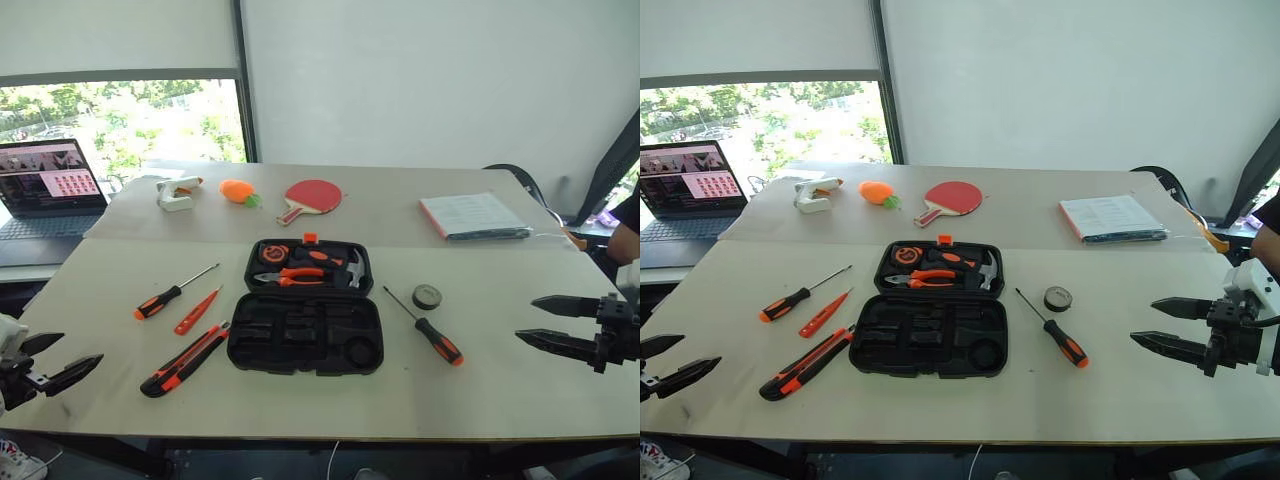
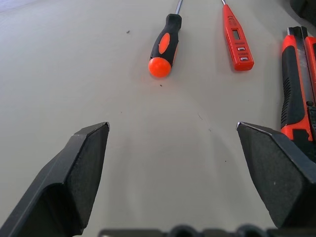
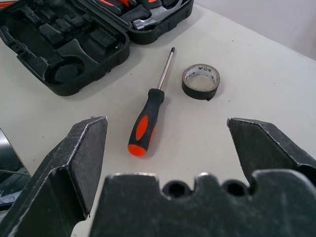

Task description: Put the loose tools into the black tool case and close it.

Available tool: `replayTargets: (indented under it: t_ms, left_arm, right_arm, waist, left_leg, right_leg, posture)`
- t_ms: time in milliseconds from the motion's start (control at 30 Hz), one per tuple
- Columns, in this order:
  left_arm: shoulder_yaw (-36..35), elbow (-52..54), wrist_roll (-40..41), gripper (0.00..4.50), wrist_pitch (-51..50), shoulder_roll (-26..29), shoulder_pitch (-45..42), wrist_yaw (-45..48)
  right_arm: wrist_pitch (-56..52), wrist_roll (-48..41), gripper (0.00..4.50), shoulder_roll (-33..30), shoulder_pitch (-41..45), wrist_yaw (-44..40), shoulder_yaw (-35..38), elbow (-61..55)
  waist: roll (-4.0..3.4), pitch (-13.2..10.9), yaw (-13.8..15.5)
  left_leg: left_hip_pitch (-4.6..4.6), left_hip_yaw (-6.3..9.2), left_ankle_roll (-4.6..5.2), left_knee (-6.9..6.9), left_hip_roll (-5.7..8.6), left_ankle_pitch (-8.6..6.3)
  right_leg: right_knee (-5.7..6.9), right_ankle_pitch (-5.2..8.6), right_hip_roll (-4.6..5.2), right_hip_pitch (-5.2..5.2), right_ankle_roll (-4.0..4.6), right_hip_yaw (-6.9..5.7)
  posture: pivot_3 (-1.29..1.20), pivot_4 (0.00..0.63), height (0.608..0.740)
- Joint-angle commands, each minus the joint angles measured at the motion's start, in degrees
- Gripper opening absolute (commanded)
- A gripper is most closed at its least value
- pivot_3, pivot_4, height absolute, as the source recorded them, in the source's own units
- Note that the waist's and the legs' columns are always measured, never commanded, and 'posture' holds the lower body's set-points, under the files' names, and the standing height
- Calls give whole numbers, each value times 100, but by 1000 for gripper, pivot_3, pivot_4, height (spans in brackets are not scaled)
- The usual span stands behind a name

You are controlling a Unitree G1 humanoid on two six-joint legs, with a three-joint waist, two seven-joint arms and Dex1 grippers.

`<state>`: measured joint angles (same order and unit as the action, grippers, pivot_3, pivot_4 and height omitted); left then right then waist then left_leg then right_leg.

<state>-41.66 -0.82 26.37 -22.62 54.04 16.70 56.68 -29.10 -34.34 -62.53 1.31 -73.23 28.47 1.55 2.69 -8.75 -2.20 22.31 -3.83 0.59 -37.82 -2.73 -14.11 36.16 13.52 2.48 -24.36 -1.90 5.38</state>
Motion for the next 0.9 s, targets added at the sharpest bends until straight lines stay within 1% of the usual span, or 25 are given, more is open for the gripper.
replayTargets:
  t_ms: [33, 233, 300, 367, 467, 567, 667, 767, 800, 900]
  left_arm:
    - [-92, 77, -1, 4448, 28, 37, -108, -74]
    - [134, 335, 9, 4448, -149, -72, -283, -300]
    - [213, 468, 59, 4448, -302, -44, -377, -368]
    - [436, 505, -30, 4448, -471, 102, -628, -501]
    - [1001, 392, -262, 4448, -822, 425, -1314, -755]
    - [1636, 204, -452, 4448, -1250, 728, -1987, -817]
    - [2512, -186, -860, 4448, -1598, 996, -2762, -849]
    - [3345, -613, -1137, 4448, -1941, 1162, -3530, -561]
    - [3562, -726, -1252, 4448, -1845, 1178, -3728, -460]
    - [4263, -1259, -1491, 4448, -1961, 1077, -4620, -61]
  right_arm:
    - [127, 32, 4500, 37, -16, 35, 142, -81]
    - [203, 105, 4500, 106, 7, 171, 172, -140]
    - [228, 124, 4500, 118, 42, 236, 183, -185]
    - [139, 48, 4500, 174, 109, 403, 188, -449]
    - [-318, -310, 4500, 221, 209, 687, 148, -1232]
    - [-717, -787, 4500, 236, 261, 824, 139, -2064]
    - [-1077, -1313, 4500, 231, 395, 993, 86, -2778]
    - [-1278, -1695, 4500, 214, 546, 1157, -18, -3272]
    - [-1322, -1780, 4500, 217, 585, 1204, -43, -3367]
    - [-1431, -2109, 4500, 259, 661, 1323, -62, -3627]
  waist:
    - [0, 0, 2]
    - [-1, 1, 7]
    - [0, 1, 9]
    - [-1, 1, 11]
    - [0, 1, 29]
    - [-1, 1, 41]
    - [-2, 1, 38]
    - [-1, 1, 39]
    - [0, 0, 45]
    - [4, -1, 96]
  left_leg:
    - [0, 0, 0, 0, 0, 0]
    - [0, 0, 0, -1, 3, 0]
    - [0, 0, 0, -1, 2, 0]
    - [0, 1, 0, -1, 2, 0]
    - [-2, 2, 0, -3, 7, 1]
    - [-4, 4, -1, -4, 11, 2]
    - [-3, 5, -1, -4, 11, 1]
    - [5, 7, 0, -4, 15, 0]
    - [9, 8, 0, -4, 16, 0]
    - [15, 12, 1, -5, 20, 0]
  right_leg:
    - [0, 0, 0, 0, 0, 0]
    - [0, -1, 1, 2, -3, 1]
    - [0, -1, 0, 3, -2, 1]
    - [2, -2, 1, 3, -2, 1]
    - [9, -2, -2, 4, -2, 0]
    - [18, -3, -7, 3, -2, 0]
    - [15, -2, -9, 4, -2, 2]
    - [13, -2, -9, 0, -3, 1]
    - [11, -3, -10, -2, -4, 0]
    - [9, -3, -9, -3, -5, -3]
  posture:
    - [0, 150, 736]
    - [0, 150, 736]
    - [0, 150, 736]
    - [0, 150, 736]
    - [0, 150, 736]
    - [0, 150, 736]
    - [0, 150, 736]
    - [0, 150, 736]
    - [0, 150, 736]
    - [0, 150, 736]
